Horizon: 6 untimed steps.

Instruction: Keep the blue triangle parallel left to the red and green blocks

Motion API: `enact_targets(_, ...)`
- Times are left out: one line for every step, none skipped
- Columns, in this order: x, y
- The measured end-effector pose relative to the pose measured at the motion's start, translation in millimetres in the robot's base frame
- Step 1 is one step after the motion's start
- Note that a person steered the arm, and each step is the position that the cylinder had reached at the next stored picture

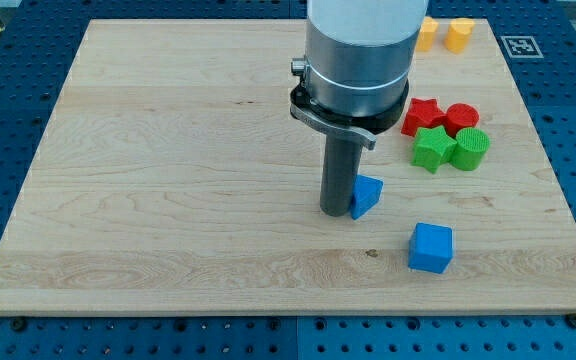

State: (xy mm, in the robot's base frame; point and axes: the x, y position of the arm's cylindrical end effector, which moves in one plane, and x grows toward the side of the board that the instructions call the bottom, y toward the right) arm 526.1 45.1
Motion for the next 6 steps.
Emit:
enact_targets(41, 6)
enact_targets(42, 55)
enact_targets(26, 59)
enact_targets(26, 59)
enact_targets(25, 58)
enact_targets(8, 50)
